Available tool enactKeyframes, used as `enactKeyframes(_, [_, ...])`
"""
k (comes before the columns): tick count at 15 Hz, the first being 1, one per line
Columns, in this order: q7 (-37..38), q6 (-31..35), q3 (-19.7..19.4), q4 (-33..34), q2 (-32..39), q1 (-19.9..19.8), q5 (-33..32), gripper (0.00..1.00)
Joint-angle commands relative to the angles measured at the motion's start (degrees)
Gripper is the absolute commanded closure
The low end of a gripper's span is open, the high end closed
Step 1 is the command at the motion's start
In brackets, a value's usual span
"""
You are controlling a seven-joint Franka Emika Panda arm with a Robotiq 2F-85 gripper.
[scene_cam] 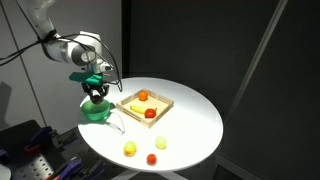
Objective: Put the plum in the green bowl
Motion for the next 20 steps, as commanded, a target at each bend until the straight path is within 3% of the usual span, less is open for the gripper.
enactKeyframes(1, [-0.31, 1.79, -0.17, -0.77, -0.08, -0.02, -0.82, 0.14])
enactKeyframes(5, [-0.40, 1.94, -0.11, -0.97, -0.18, -0.07, -0.75, 0.00])
enactKeyframes(13, [-0.73, 0.83, 0.07, -1.14, -1.07, -0.22, -0.34, 0.00])
enactKeyframes(20, [-0.29, -5.13, -0.17, -1.18, -4.41, -0.51, 0.39, 0.00])
